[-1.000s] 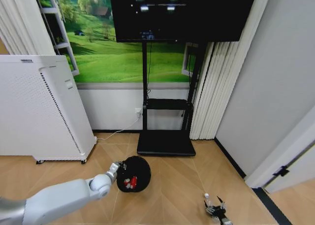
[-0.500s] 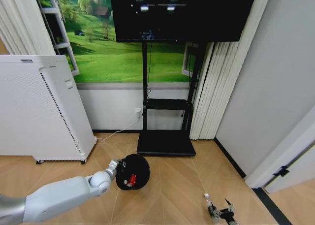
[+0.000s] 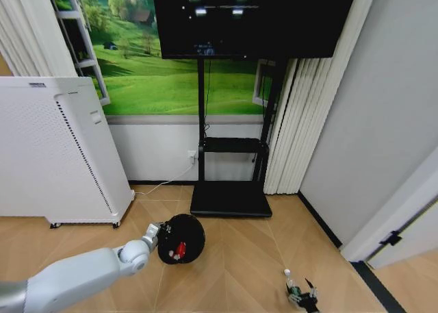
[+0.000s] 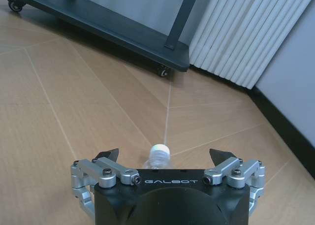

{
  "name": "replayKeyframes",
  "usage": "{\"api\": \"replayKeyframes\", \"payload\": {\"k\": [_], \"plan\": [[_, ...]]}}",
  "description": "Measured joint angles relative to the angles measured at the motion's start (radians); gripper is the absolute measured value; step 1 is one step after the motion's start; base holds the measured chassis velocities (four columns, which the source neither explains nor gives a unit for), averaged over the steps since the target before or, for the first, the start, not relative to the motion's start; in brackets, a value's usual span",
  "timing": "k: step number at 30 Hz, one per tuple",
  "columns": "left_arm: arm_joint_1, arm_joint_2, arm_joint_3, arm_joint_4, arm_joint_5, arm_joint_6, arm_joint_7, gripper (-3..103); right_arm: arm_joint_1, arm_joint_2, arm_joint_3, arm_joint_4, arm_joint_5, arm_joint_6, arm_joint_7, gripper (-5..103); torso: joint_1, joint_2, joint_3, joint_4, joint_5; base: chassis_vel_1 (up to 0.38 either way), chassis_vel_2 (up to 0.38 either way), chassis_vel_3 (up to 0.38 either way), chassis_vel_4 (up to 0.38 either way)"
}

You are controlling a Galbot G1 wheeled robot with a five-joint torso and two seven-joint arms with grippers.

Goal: Pick up the trash bin and place the garbage on the floor into it.

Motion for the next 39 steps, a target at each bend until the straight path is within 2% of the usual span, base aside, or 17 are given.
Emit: {"api": "replayKeyframes", "payload": {"k": [10, 13, 15, 21, 37, 39], "plan": [[0.022, -0.010, -0.009, 0.014, 0.008, -0.008, 0.003, 7, 0.038, 0.029, -0.019, -0.058, 0.031, 0.008, -0.064, 100, 0.000, 0.000, 0.000, 0.0002, 0.0000, 0.000, 0.000, 0.000, 0.000], [0.030, -0.012, -0.017, 0.019, 0.011, -0.009, 0.006, 7, 0.057, 0.030, -0.021, -0.097, 0.051, 0.009, -0.098, 100, 0.000, 0.000, 0.000, 0.0000, 0.0001, 0.000, 0.000, 0.000, 0.000], [0.047, -0.013, -0.033, 0.021, 0.018, -0.012, 0.010, 7, 0.079, 0.032, -0.017, -0.157, 0.071, 0.020, -0.146, 100, 0.000, 0.000, 0.000, 0.0001, 0.0002, 0.000, 0.000, 0.000, 0.000], [0.073, -0.015, -0.056, 0.031, 0.030, -0.017, 0.022, 7, 0.103, 0.032, -0.007, -0.220, 0.120, 0.011, -0.209, 100, 0.000, 0.000, 0.000, 0.0000, 0.0003, 0.000, 0.000, 0.000, 0.000], [0.096, -0.018, -0.085, 0.026, 0.039, -0.029, 0.045, 7, 0.152, 0.041, 0.002, -0.294, 0.189, -0.030, -0.290, 100, 0.000, 0.000, 0.000, -0.0001, 0.0002, 0.000, 0.000, 0.000, 0.000], [0.096, -0.012, -0.090, 0.025, 0.041, -0.029, 0.051, 7, 0.156, 0.042, 0.003, -0.305, 0.196, -0.034, -0.301, 103, 0.000, 0.000, 0.000, 0.0002, 0.0002, 0.000, 0.000, 0.000, 0.000]]}}
